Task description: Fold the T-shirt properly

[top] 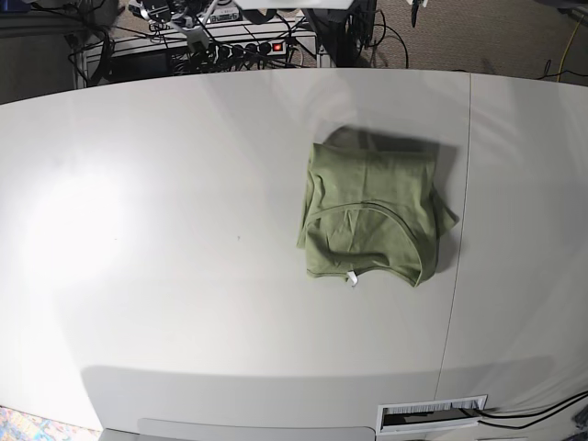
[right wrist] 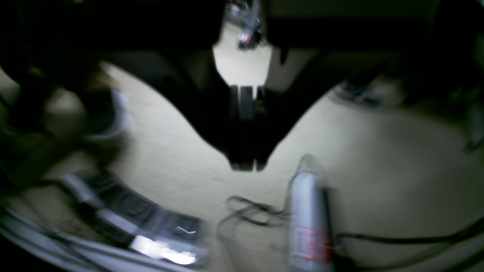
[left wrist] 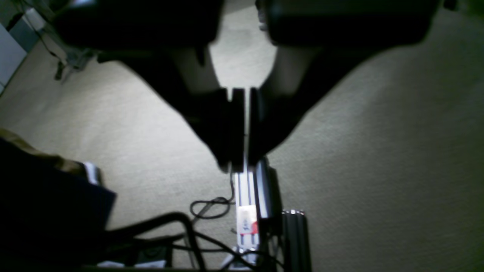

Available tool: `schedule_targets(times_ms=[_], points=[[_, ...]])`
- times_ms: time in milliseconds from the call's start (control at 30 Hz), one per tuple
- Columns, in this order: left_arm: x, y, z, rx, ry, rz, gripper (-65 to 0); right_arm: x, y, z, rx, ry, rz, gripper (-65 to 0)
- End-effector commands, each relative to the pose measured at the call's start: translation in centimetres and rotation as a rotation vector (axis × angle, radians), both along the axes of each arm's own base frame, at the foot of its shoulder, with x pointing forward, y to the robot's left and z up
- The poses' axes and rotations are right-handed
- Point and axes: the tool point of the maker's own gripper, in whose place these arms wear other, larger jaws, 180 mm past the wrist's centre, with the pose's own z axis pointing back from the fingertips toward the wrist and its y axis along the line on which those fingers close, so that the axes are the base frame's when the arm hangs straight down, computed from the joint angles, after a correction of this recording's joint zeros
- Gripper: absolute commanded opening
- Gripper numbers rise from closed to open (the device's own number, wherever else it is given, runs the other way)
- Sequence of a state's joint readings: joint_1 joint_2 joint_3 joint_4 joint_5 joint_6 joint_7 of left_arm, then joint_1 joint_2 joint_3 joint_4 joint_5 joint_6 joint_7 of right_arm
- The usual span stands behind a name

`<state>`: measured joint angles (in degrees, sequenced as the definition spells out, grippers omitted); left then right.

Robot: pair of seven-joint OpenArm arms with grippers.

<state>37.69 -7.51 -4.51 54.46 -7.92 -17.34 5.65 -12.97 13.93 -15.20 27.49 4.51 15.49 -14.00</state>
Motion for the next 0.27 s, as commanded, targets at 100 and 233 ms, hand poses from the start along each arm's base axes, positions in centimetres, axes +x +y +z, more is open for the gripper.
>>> schedule_targets(times_ms=[100, 233], points=[[-0.1, 0.4, -0.3, 0.014, 0.006, 0.001, -64.7, 0.6, -0.4, -0.2, -0.065, -0.051, 0.013, -65.0], [1.2, 0.5, -0.9, 0.021, -0.003, 0.003, -64.7, 0.3, 0.4, -0.3, -0.063, -0.040, 0.008, -65.0]])
